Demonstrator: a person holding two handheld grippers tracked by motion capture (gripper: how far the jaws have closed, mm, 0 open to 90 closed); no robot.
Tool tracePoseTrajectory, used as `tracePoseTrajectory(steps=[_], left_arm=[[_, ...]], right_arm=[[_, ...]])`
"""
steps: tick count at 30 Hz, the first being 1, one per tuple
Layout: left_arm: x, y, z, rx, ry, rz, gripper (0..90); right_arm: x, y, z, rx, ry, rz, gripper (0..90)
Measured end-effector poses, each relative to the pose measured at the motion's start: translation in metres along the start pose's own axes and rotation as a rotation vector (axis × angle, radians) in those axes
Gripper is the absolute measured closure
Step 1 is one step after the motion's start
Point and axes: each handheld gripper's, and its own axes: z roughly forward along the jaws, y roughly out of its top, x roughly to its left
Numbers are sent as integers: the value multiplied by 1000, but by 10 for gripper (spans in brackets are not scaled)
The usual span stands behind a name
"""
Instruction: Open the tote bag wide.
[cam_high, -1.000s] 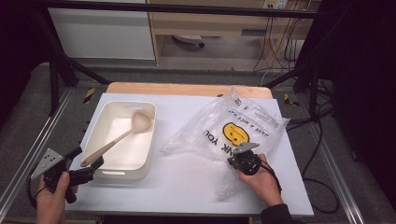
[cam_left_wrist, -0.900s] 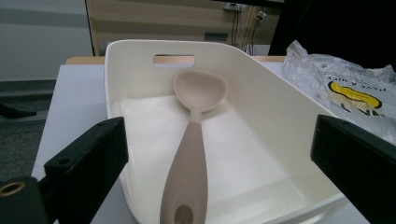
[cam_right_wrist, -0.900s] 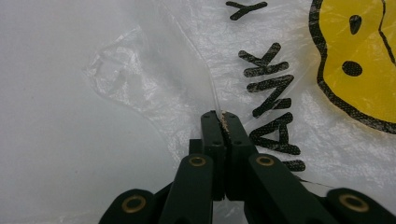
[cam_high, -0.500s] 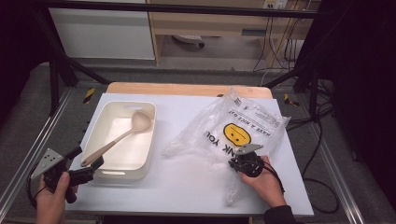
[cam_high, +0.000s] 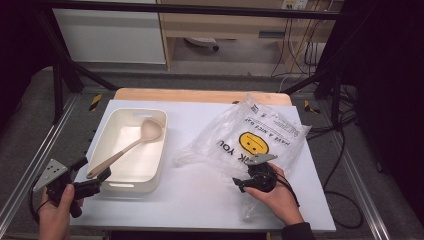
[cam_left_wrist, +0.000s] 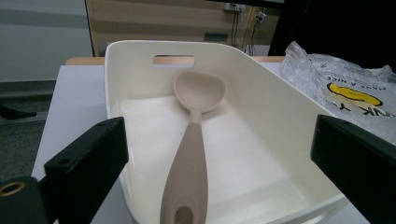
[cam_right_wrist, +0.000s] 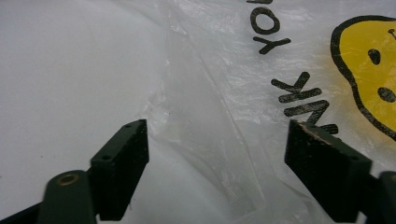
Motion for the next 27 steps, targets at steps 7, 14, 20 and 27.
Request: tracePoseTrajectory(steps=[7,14,20,27], left_arm=[[0,0,0,1,-1,1,36],[0,0,0,2,-1,2,37],[0,0,0,3,-1,2,36],[0,0,0,5,-3,2,36]], right_arm=[[3,5,0,-21,-8,14,126],[6,17,2,-36,-21,15,94],[12,27,4,-44,7,3,83],[10,21,12,-17,11,17,80]])
